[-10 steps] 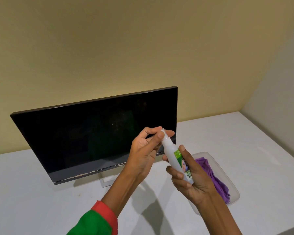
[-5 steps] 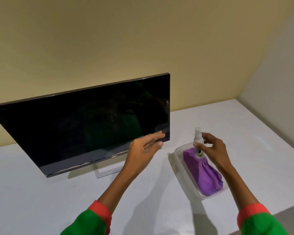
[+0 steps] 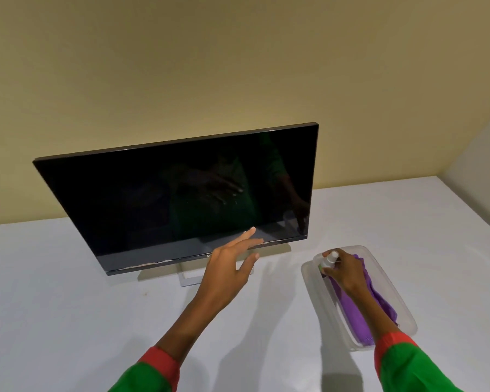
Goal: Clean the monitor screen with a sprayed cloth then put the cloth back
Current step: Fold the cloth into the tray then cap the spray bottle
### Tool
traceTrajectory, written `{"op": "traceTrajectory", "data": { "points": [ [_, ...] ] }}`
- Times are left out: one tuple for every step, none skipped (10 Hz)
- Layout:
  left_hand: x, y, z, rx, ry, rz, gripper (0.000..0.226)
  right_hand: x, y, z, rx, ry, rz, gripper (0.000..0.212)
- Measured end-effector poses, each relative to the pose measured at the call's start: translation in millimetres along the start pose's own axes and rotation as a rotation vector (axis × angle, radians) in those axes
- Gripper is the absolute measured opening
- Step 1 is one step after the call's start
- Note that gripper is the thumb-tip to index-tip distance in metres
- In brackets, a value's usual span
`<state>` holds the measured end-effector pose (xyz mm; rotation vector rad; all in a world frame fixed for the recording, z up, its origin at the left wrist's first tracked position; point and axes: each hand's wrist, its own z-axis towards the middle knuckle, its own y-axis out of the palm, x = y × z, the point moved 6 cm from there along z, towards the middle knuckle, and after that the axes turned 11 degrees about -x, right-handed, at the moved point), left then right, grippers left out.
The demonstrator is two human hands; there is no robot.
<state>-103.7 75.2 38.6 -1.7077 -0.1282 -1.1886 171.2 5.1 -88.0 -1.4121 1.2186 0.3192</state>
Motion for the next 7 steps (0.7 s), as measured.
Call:
{"op": "traceTrajectory", "data": {
  "points": [
    [-7.1, -4.3, -3.0, 0.026, -0.003, 0.014, 0.032, 1.8, 1.9, 2.1, 0.000, 0.000, -0.003, 0.021],
    [-11.3, -8.4, -5.4, 0.035, 0.018, 0.068, 0.037, -0.7, 4.9, -0.2, -0.020, 0.022, -0.052, 0.027],
    [-9.8, -13.0, -8.7, 0.047, 0.046, 0.127, 0.042, -6.1, 2.6, -6.0, -0.051, 0.028, -0.100, 0.043],
    [-1.2, -26.0, -12.7, 0.099, 0.110, 0.261, 0.050, -32.9, -26.7, -20.8, 0.007, -0.031, -0.072, 0.055],
    [9.1, -42.9, -15.9, 0.178, 0.179, 0.371, 0.054, -70.9, -59.0, -35.2, 0.121, -0.146, -0.017, 0.056],
    [28.2, -86.3, -13.4, 0.323, 0.280, 0.502, 0.058, -147.4, -132.7, -61.9, 0.299, -0.364, 0.105, 0.050],
    [41.5, -123.4, -5.2, 0.403, 0.298, 0.552, 0.060, -183.4, -170.2, -82.3, 0.350, -0.479, 0.168, 0.046]
  ]
}}
